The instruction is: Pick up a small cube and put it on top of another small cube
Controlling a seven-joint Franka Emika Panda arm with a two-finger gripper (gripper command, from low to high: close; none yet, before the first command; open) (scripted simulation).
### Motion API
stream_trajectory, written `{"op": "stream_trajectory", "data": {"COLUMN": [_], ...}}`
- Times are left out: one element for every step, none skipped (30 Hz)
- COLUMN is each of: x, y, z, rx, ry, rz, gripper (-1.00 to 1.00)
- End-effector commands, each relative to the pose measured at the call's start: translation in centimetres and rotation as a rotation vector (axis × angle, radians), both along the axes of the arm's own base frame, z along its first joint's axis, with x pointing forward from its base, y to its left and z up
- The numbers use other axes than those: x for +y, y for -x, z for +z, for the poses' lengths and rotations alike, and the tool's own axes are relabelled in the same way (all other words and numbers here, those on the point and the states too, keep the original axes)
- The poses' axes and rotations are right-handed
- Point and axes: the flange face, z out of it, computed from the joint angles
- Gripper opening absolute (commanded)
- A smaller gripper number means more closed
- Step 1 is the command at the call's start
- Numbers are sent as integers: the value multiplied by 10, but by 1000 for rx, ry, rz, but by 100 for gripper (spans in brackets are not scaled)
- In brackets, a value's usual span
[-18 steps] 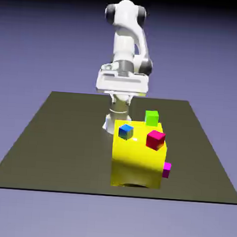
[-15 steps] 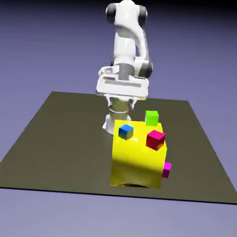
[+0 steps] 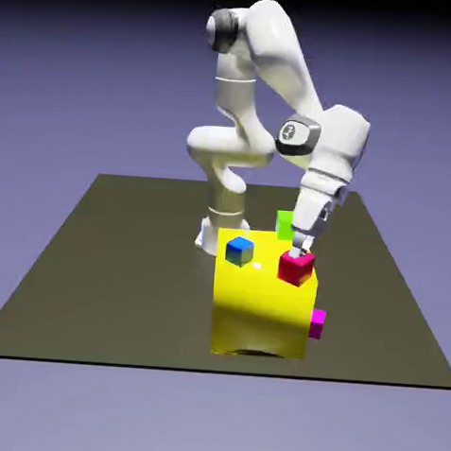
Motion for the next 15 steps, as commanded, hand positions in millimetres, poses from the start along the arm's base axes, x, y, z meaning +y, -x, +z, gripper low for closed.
{"op": "stream_trajectory", "data": {"x": [8, 20, 32, 44, 53, 62, 71, 78, 86, 92, 87, 87, 81, 74, 67], "y": [0, 5, 10, 17, 27, 39, 52, 67, 82, 99, 106, 106, 107, 109, 113], "z": [-15, -32, -49, -67, -90, -112, -135, -157, -178, -199, -207, -207, -227, -247, -267], "rx": [38, 79, 119, 161, 211, 261, 310, 358, 406, 452, 465, 465, 464, 464, 465], "ry": [12, 17, 24, 31, 26, 26, 29, 38, 50, 67, 56, 56, 56, 56, 55], "rz": [2, 1, 1, -3, -32, -62, -93, -124, -155, -187, -241, -241, -242, -242, -241], "gripper": [0, 0, 0, 0, 0, 0, 0, 0, 0, 0, 0, 0, 0, 0, 0]}}
